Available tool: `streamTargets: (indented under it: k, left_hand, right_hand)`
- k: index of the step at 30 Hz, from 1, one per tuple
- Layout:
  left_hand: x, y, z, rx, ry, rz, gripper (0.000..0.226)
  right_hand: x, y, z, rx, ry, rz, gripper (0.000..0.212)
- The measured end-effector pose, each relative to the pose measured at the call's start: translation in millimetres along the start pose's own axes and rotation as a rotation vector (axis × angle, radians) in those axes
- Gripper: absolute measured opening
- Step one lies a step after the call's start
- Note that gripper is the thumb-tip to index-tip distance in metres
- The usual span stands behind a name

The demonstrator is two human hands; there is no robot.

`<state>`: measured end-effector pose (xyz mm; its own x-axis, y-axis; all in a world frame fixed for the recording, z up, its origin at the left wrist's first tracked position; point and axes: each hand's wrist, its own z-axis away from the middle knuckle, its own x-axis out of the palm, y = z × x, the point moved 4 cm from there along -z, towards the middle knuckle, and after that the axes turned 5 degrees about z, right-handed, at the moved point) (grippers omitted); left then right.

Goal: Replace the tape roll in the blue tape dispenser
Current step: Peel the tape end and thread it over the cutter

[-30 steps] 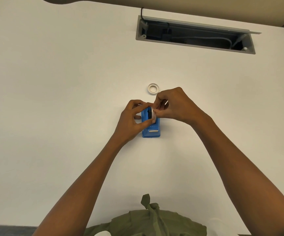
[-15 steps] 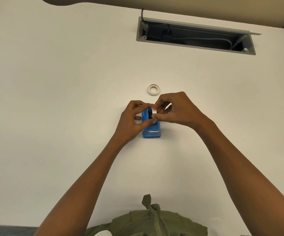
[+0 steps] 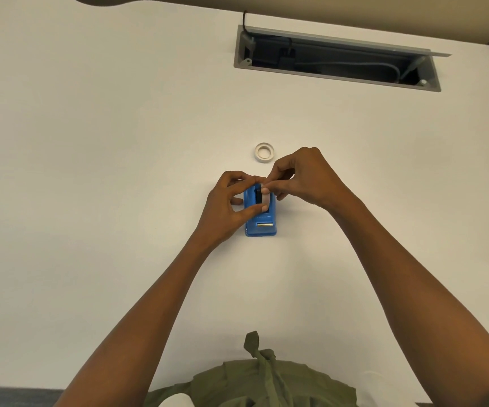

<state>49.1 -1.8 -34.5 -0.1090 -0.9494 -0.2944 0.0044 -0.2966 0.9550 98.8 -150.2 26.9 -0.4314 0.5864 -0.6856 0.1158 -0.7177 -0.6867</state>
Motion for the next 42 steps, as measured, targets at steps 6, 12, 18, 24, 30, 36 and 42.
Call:
streamTargets:
  k: [6,12,18,24,30,36,42]
  left_hand:
    - [0.0,0.4,0.1,-0.006,0.002,0.006,0.049]
    - [-0.9,0.8,0.5,0.012,0.001,0.017,0.050]
    - [0.2,0.1,-0.2,0.022,0.003,0.016,0.049]
    - [-0.1,-2.5,-0.8,0.017,0.009,0.002,0.049]
    - [0.7,-2.8,-0.6,0.020,0.009,0.011,0.049]
    - [0.9,-2.7,-0.8,0.018,0.007,0.010,0.048]
    - [1.1,-1.6,0.6,0.004,0.004,0.018,0.048]
  right_hand:
    - [-0.5,2.7,4.6,0.001,0.015,-0.033,0.005]
    - [1.5,-5.1,12.1,-0.094,-0.029,0.096,0.013]
    - [3.3,-12.3,4.2,-0.126,-0.066,0.230,0.008]
    - [1.2,-12.8,1.6,-0.121,-0.088,0.228,0.009]
    - [2.8,-11.4,3.9,-0.125,-0.064,0.228,0.004]
    - [5.3,-12.5,7.8,-0.160,-0.019,0.252,0.003]
    - [2.9,0.3,12.4,-0.072,0.081,0.048,0.005]
